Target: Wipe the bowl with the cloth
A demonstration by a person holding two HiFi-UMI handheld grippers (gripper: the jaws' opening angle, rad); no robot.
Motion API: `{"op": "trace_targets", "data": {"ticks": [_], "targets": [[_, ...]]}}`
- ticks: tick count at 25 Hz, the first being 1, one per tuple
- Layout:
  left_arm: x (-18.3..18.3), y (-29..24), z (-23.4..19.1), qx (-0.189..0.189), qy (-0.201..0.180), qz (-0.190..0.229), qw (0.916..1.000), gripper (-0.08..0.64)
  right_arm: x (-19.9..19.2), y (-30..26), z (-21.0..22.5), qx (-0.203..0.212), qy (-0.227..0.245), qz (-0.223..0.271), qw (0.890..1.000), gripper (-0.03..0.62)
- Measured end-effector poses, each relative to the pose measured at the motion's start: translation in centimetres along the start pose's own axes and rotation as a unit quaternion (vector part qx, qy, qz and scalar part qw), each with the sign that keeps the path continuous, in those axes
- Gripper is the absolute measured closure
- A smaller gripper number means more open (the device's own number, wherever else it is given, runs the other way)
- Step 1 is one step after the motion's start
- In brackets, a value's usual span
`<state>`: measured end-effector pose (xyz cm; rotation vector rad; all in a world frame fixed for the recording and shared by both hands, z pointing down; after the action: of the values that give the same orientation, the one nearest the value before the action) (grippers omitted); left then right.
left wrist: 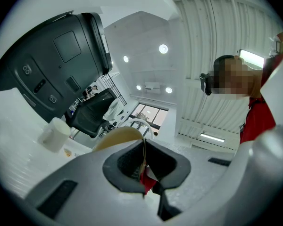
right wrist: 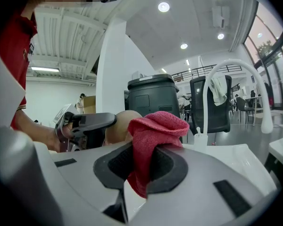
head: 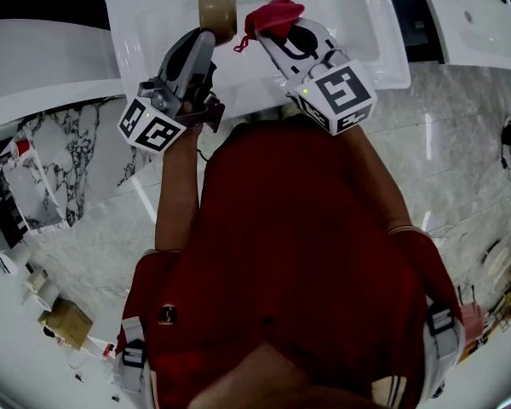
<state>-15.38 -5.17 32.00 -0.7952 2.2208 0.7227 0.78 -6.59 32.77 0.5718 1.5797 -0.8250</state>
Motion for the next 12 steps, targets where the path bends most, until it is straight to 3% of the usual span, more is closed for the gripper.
{"op": "trace_targets", "data": {"ticks": [12], "targets": [[-0.11,0.35,-0.18,0.003,0.002,0.009,1.0,0.54,-0.17,0.09,0.12,-0.004,0.0,-0.002,1.0,0.538]]}}
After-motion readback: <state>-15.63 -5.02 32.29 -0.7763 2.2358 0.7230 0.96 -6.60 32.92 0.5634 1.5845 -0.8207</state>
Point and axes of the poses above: the fingertips, and each gripper's own axes: y backward along the fingers, z to its right, x out of its top, the point moved 6 cm from there along y, backward along the fingers, and after that the axes turned 6 degrees about y, right-handed, at the moved point
